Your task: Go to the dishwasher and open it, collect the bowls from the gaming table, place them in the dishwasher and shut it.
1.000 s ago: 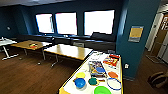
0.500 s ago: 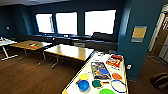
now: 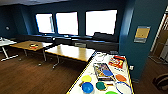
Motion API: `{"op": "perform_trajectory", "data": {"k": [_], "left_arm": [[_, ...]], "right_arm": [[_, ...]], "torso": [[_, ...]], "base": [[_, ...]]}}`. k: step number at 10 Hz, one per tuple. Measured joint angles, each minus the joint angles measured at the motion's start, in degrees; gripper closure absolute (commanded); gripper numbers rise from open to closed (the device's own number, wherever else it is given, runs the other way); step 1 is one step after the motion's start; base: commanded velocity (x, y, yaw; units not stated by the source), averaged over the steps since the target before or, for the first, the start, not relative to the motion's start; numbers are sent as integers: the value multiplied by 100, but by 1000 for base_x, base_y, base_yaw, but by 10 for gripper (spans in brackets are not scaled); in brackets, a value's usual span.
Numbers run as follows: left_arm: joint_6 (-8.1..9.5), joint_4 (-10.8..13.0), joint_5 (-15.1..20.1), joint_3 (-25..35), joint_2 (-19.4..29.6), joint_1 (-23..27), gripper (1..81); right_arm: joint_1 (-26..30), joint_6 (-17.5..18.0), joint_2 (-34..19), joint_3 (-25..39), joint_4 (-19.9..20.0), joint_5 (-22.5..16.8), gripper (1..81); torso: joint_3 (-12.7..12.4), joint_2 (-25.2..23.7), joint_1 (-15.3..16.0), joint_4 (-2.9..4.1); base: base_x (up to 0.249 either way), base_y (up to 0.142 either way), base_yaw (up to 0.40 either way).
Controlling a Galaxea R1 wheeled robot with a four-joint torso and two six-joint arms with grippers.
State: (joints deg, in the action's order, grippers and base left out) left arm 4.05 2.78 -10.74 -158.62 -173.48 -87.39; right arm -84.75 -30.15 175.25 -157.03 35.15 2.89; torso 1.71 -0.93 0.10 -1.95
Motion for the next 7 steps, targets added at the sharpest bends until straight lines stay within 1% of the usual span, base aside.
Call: {"op": "perform_trajectory", "data": {"k": [7], "left_arm": [[0, 0, 0, 0, -30, -11, 10]], "right_arm": [[2, 0, -11, -2, 0, 5, 10]], "torso": [[0, 0, 0, 0]], "base": [[72, 104, 0]]}}
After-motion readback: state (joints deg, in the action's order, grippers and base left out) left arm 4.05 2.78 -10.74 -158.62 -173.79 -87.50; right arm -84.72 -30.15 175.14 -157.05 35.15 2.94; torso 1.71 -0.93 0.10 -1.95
